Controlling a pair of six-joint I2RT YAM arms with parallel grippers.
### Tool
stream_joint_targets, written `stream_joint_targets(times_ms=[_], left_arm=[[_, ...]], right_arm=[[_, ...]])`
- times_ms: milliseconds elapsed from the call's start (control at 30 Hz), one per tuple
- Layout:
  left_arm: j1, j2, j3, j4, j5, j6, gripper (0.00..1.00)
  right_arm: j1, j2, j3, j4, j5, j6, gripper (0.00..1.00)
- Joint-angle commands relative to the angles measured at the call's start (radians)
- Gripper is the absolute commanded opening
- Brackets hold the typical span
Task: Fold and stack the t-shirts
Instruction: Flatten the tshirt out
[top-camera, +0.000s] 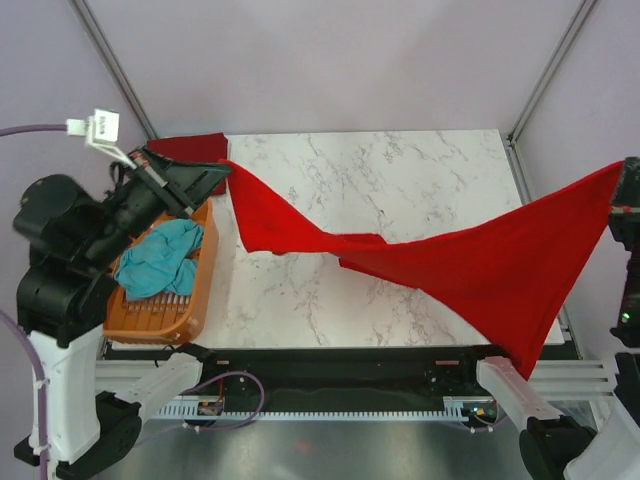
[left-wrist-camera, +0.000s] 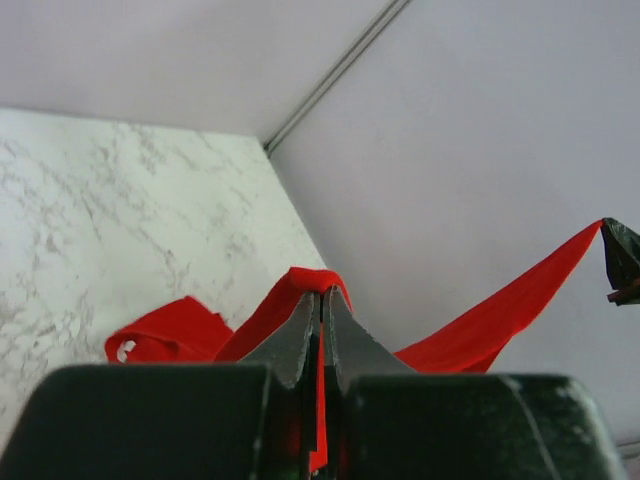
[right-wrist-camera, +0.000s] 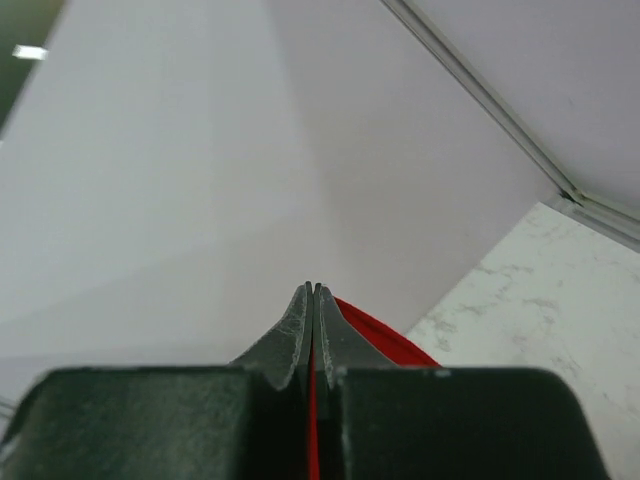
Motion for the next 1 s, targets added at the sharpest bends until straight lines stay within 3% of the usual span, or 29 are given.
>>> stream_joint_targets(times_ms=[0, 167, 300, 367, 433, 600, 667, 800, 833, 867, 900, 967], left_arm=[[0.005, 0.118, -0.036, -0.087, 0.043, -0.017, 0.02], [0.011, 0.312, -0.013, -0.044, -0.048, 0.017, 0.02], [0.037, 0.520, 0.145, 0.065, -0.170, 0.023, 0.02], [0.041, 0.602, 0.226, 0.108, -0.377, 0.017, 0.02], [0.064, 0.733, 0.373, 0.128, -0.428, -0.010, 0.02], [0.142, 0.937, 0.799, 0.200, -0.364, -0.160, 0.02], [0.153, 0.959, 0.849, 0.234, -0.322, -0.197, 0.02], [0.153, 0.842, 0.745, 0.343, -0.283, -0.182, 0.02], [0.153, 0.810, 0.708, 0.355, -0.278, -0.169, 0.02], [0.152, 0.646, 0.492, 0.363, -0.223, -0.140, 0.02], [0.152, 0.596, 0.490, 0.363, -0.223, -0.138, 0.02], [0.149, 0.494, 0.248, 0.384, -0.183, -0.129, 0.02]], right_arm=[[-0.005, 0.075, -0.133, 0.033, -0.009, -0.002, 0.00], [-0.003, 0.165, -0.402, 0.274, 0.001, -0.002, 0.00], [-0.003, 0.358, -0.386, 0.473, -0.009, -0.030, 0.00], [-0.012, 0.492, -0.301, 0.527, -0.021, -0.042, 0.00], [-0.030, 0.602, -0.131, 0.556, -0.051, -0.048, 0.00], [-0.044, 0.904, 0.287, 0.523, -0.233, -0.105, 0.00], [-0.074, 0.924, 0.404, 0.515, -0.264, -0.120, 0.00], [-0.083, 0.807, 0.328, 0.526, -0.261, -0.178, 0.00], [-0.086, 0.727, 0.219, 0.526, -0.253, -0.183, 0.00], [-0.087, 0.566, -0.057, 0.532, -0.226, -0.189, 0.00], [-0.087, 0.564, -0.060, 0.532, -0.226, -0.189, 0.00], [-0.087, 0.457, -0.267, 0.521, -0.207, -0.189, 0.00]])
